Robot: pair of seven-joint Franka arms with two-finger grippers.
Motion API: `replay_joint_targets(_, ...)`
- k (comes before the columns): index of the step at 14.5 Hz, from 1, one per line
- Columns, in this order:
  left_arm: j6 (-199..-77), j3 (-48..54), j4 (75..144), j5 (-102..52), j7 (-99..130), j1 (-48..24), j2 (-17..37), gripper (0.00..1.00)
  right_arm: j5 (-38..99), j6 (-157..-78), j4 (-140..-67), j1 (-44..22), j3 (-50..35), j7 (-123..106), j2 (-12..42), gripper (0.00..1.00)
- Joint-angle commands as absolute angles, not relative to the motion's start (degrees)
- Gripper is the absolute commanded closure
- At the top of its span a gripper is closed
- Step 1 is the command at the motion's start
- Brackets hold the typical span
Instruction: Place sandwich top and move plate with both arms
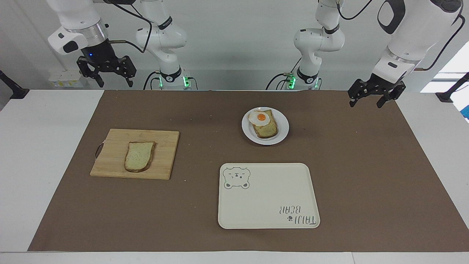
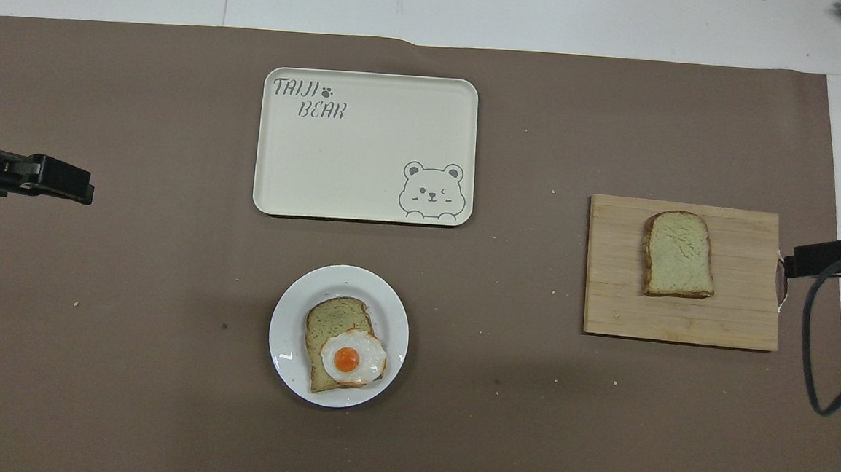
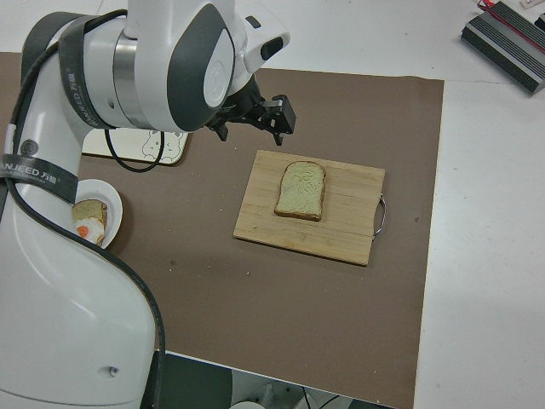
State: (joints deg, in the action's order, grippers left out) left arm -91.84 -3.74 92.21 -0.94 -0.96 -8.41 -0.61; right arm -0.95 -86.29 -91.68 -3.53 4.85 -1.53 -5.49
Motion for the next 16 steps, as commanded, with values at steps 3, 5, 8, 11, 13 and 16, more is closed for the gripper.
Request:
replay_joint_targets(3,-91.1,-3.3,91.2,-0.3,-1.7,-7.7,-0.4,0.0,0.0,-86.6,-92.7,-2.6,4.4,-1.8,-6.5,0.0)
replay_joint_targets(5,-91.1,-3.3,91.2,-0.3,-1.7,-7.7,-0.4,0.0,0.1,-88.7,-96.5,-2.5,4.4,-1.4,-7.1,0.0)
replay_joint_targets(8,-91.1,-3.3,91.2,-0.3,-1.7,-7.7,-0.4,0.0,0.1,-92.5,-99.7,-2.7,4.3,-1.3,-6.9,0.0)
replay_joint_targets(11,-91.1,-3.3,91.2,-0.3,-1.7,-7.6,-0.4,0.0,0.1,-93.1,-99.9,-2.6,4.3,-1.5,-6.6,0.0)
replay_joint_targets(13,-91.1,-3.3,91.2,-0.3,-1.7,-7.7,-0.4,0.0,0.2,-93.3,-100.6,-1.8,4.3,-1.8,-6.5,0.0)
replay_joint_targets(16,-91.1,-3.3,91.2,-0.3,-1.7,-7.7,-0.4,0.0,0.5,-98.3,-104.0,-1.5,4.3,-2.0,-6.0,0.0)
